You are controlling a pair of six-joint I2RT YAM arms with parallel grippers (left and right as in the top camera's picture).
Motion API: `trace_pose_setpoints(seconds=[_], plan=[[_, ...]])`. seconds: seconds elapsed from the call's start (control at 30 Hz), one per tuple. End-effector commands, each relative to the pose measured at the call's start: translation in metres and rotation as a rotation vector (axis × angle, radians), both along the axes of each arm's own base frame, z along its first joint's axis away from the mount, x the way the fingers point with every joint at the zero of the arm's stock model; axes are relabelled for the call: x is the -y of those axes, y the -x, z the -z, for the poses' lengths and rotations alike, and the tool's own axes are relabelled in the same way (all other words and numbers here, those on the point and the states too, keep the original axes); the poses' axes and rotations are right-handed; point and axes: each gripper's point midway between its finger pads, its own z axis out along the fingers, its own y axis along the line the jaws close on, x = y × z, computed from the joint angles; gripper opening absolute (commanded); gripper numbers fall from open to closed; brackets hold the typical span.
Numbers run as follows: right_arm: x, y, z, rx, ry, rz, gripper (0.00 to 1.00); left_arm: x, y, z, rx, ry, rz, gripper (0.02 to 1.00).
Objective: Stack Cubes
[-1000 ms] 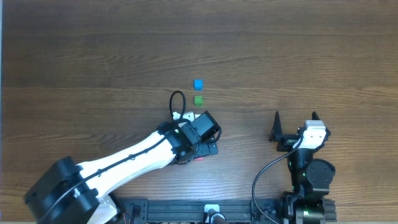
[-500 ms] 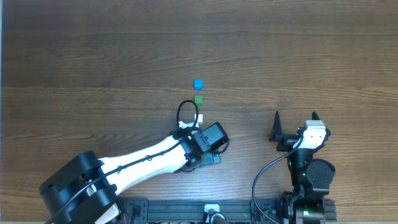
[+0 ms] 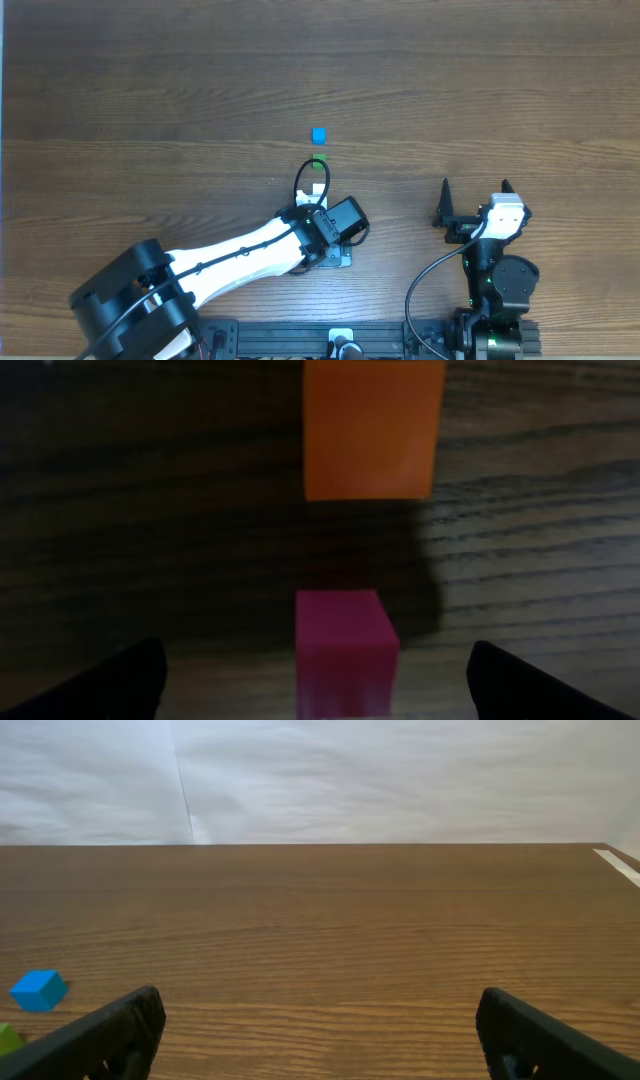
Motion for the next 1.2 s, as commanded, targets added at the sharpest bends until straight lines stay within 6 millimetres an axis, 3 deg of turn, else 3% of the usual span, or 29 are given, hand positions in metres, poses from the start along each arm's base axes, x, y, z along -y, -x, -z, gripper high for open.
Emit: trace_pose_setpoints(seconds=[0.03,0.27,0.43,0.6,0.97,1.2], plan=[[-0.001,0.000,0.002,-0.002,0.000,-0.003,0.993,0.001,-0.004,0.002,0.014,-0.020,0.025,0.952],[-0.001,0.000,0.002,-0.001,0.000,-0.003,0.993,0.001,-0.005,0.004,0.021,-0.022,0.025,0.715],[-0.001,0.000,0.002,-0.002,0.000,-0.003,0.991,0.003,-0.007,0.003,0.024,-0.017,0.025,0.709],[-0.001,0.000,0.002,-0.002,0.000,-0.003,0.991,0.008,-0.009,0.000,0.033,-0.006,0.048,0.632],[-0.001,0.000,0.002,-0.002,0.000,-0.003,0.993,0.018,-0.009,0.003,0.020,-0.006,0.060,0.630],[-0.001,0.000,0.002,-0.001,0.000,-0.003,0.993,0.018,-0.008,0.005,0.010,-0.008,0.059,0.529]])
